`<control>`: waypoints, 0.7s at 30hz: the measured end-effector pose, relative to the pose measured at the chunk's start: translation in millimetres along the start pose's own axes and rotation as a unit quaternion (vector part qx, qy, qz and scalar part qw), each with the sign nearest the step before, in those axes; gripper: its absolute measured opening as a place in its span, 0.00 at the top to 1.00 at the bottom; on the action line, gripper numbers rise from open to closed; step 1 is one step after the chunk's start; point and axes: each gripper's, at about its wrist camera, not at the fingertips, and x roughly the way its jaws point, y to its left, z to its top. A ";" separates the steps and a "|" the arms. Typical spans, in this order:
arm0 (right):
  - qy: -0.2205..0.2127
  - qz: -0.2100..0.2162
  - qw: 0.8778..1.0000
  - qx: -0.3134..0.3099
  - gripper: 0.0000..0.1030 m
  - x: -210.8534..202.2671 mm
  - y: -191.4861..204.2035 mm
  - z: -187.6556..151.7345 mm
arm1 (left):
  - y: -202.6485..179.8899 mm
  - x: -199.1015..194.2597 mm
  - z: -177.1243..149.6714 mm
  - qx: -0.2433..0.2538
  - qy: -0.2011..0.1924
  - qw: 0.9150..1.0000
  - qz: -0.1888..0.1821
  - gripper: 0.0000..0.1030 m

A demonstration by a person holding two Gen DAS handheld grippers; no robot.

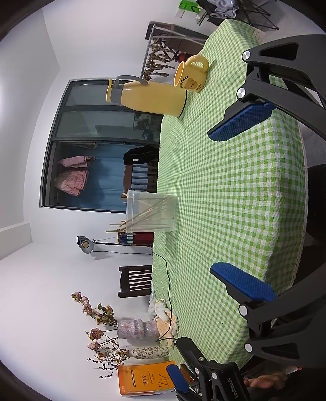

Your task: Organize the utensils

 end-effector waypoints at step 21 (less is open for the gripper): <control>0.001 -0.003 1.000 0.004 0.09 -0.2 -1.8 1.1 | 3.5 1.8 2.9 0.001 0.005 1.000 -0.003 0.07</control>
